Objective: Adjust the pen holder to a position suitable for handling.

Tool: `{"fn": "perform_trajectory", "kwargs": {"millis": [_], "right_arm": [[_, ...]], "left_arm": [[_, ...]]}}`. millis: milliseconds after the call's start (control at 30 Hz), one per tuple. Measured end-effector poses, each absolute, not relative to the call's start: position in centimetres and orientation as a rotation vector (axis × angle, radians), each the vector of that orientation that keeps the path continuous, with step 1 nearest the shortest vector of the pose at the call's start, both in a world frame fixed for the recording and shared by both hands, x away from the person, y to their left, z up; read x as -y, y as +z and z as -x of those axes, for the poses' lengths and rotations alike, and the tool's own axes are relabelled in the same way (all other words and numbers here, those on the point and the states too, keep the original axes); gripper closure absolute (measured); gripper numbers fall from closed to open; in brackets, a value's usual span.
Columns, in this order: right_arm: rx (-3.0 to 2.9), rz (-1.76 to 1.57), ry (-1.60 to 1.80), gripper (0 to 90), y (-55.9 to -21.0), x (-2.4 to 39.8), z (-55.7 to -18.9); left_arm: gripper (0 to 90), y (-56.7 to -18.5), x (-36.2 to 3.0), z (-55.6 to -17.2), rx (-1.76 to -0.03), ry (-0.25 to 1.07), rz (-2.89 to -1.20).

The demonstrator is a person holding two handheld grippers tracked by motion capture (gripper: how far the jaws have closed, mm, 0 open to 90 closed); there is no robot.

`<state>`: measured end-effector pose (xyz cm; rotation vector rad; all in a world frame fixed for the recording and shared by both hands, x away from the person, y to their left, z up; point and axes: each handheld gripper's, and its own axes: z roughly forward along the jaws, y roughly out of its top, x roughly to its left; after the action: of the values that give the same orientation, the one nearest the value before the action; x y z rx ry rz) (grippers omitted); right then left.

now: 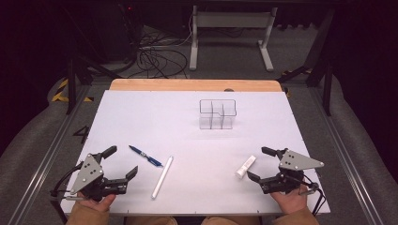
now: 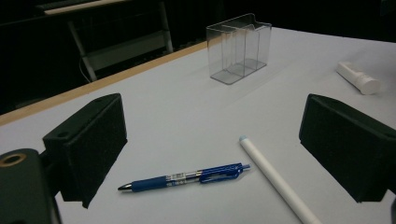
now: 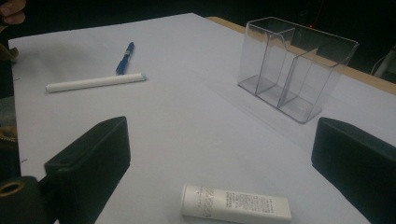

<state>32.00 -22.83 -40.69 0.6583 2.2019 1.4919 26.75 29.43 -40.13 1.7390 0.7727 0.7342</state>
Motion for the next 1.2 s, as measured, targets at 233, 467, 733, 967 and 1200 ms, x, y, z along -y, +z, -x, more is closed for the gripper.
{"fn": "perform_trajectory", "kwargs": {"millis": [233,467,733,967,1200], "right_arm": [[-2.213,-0.644,1.494,5.1,-40.6,22.8,-32.0],[-2.200,-0.640,1.495,5.4,-40.4,22.8,-32.0],[-2.215,-0.646,1.496,10.1,-40.2,22.7,-32.1],[-2.292,-0.645,1.506,10.5,-39.5,22.5,-33.2],[-2.289,-0.628,1.492,12.2,-38.3,22.0,-33.8]], "left_arm": [[9.3,-40.2,-29.6,-26.7,-0.778,0.754,-1.745],[9.3,-40.1,-29.4,-26.7,-0.773,0.758,-1.749],[10.5,-40.2,-29.5,-26.7,-0.779,0.775,-1.762],[11.2,-40.2,-29.7,-26.7,-0.798,0.752,-1.752],[11.4,-40.1,-29.7,-26.7,-0.797,0.764,-1.756]]}}
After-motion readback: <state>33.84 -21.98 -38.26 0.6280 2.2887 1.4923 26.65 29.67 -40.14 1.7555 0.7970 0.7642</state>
